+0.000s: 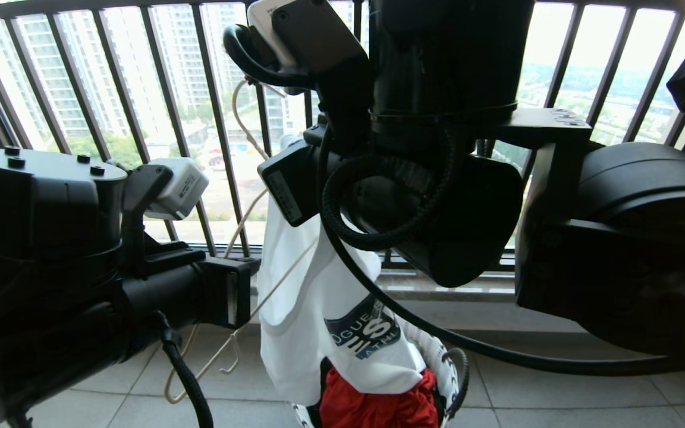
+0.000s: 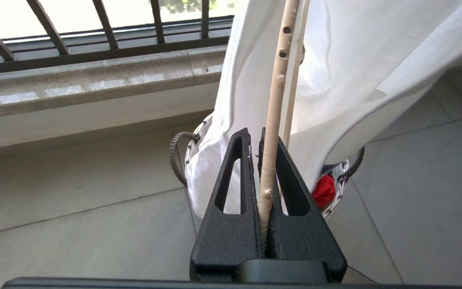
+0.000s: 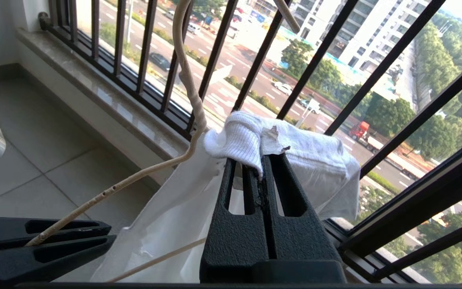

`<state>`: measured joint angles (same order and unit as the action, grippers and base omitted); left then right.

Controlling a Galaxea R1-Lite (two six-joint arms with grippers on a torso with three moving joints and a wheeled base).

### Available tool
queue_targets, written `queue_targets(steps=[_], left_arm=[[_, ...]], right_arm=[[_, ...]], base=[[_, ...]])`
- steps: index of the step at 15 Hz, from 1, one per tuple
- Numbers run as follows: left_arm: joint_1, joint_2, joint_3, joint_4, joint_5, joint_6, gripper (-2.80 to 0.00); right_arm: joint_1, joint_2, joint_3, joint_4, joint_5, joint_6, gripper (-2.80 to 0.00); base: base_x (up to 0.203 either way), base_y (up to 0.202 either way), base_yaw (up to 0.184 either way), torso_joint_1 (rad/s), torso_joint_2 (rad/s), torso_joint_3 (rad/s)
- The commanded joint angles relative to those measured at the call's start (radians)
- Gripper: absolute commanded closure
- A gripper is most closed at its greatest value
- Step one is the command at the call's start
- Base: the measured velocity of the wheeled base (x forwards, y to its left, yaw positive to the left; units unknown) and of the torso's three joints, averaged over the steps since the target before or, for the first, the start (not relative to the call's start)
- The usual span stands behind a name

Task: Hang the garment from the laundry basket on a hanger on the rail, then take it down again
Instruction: Hang the clothes on the clothes rack

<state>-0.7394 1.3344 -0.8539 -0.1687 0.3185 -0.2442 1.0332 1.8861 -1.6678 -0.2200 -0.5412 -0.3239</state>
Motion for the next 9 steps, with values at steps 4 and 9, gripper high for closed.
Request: queue_targets(steps=[4, 9], left_arm=[[0.0, 0.047, 0.095, -0.247, 0.001, 0.011, 0.0], [0.002, 0.078, 0.123, -0.376, 0.004, 0.018, 0.0]], right_arm=[[0.01, 0.056, -0.052, -0.042, 0.006, -0.007, 0.0], [0.044, 0.064, -0.066, -0.042, -0.016, -0.01, 0.0]], base=[[0.0, 0.0, 0.0, 0.0, 0.0, 0.0], [0.0, 0.0, 0.0, 0.0, 0.0, 0.0]])
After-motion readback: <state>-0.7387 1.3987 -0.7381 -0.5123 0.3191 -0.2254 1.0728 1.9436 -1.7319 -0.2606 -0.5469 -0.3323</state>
